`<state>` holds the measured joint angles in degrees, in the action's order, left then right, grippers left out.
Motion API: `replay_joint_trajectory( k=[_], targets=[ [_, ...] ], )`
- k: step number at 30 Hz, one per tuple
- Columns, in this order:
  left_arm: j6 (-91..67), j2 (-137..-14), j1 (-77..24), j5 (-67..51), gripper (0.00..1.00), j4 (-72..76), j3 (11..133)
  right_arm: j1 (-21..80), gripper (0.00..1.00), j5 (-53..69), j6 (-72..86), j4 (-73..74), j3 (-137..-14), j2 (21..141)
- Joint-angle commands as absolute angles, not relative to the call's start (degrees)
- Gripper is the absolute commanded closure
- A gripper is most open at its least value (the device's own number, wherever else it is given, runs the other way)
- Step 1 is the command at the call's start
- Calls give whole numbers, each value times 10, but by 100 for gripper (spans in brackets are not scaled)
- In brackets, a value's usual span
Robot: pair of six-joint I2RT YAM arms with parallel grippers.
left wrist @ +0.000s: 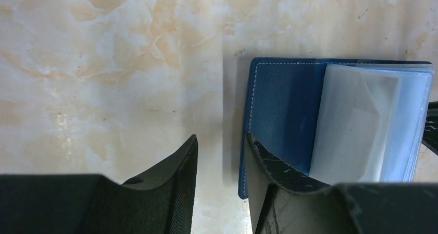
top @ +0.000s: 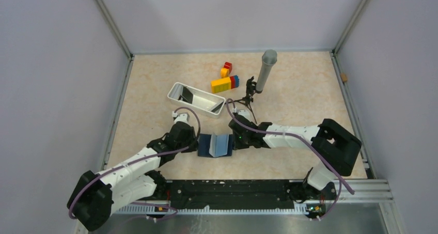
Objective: Put the credit cards into the card holder
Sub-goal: Open the card holder at the center of the board.
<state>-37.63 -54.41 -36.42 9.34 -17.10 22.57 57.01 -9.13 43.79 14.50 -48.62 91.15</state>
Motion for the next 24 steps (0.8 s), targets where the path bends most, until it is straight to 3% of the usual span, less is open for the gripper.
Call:
replay_joint_trajectory(
  k=[1, 10, 24],
  targets=[
    [-385, -552, -363, 62, 60, -99, 207, 577, 100, -104, 444, 128, -484, 917],
    [-383, -551, -363, 48, 60, -86, 209, 577, 100, -84, 433, 97, -477, 887],
    [-347, -509, -362, 14, 40, -113, 276, 577, 100, -54, 433, 35, -465, 825]
  ],
)
